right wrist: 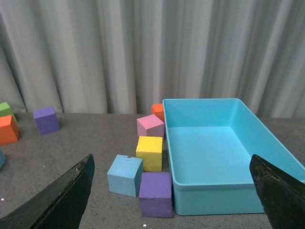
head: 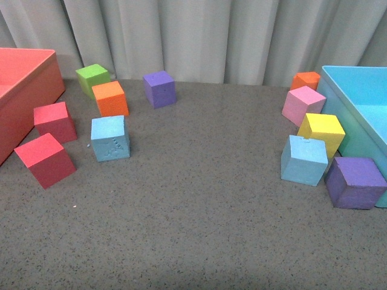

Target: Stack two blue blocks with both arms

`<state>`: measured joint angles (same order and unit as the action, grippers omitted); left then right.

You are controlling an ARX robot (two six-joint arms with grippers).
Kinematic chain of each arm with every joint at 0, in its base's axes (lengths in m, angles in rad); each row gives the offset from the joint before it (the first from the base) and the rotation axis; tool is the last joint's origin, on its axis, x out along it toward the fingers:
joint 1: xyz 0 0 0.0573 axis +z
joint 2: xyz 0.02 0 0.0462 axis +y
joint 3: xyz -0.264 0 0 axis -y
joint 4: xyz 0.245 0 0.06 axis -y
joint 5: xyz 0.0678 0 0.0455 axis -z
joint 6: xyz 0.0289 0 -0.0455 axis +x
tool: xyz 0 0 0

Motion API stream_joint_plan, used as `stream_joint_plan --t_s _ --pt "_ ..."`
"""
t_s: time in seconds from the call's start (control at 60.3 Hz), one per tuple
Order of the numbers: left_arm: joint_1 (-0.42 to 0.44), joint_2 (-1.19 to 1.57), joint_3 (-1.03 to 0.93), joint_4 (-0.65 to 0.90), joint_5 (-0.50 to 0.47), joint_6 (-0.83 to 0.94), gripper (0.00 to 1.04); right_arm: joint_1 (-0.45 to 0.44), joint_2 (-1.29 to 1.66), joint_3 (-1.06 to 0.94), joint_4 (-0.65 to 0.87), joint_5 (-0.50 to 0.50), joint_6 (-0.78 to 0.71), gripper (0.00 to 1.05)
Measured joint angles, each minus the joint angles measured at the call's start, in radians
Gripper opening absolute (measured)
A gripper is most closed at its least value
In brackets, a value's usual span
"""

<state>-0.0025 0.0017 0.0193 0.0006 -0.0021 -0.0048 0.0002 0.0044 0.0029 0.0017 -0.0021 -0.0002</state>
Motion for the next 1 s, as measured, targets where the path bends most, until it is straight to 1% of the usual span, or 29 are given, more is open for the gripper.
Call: stream_joint_plan --t_s 0.879,0.912,0.945,0.979,0.995 --pt "0.000 0.000 0.000 0.000 0.000 0.000 0.98 0.000 0.000 0.000 0.000 0.001 0.000 0.95" --pt "0.000 0.000 0.000 0.000 0.000 0.000 0.98 0.016 0.006 0.000 0.008 0.053 -0.024 0.95" --pt "0.000 0.000 0.000 0.000 0.000 0.000 0.98 0.042 0.039 0.005 0.032 0.154 -0.062 0.95" --pt "0.000 0.000 0.000 0.000 -0.001 0.000 0.98 0.052 0.081 0.014 0.048 0.207 -0.083 0.95" --pt "0.000 0.000 0.000 0.000 0.000 0.000 0.98 0.053 0.098 0.017 0.054 0.215 -0.085 0.95"
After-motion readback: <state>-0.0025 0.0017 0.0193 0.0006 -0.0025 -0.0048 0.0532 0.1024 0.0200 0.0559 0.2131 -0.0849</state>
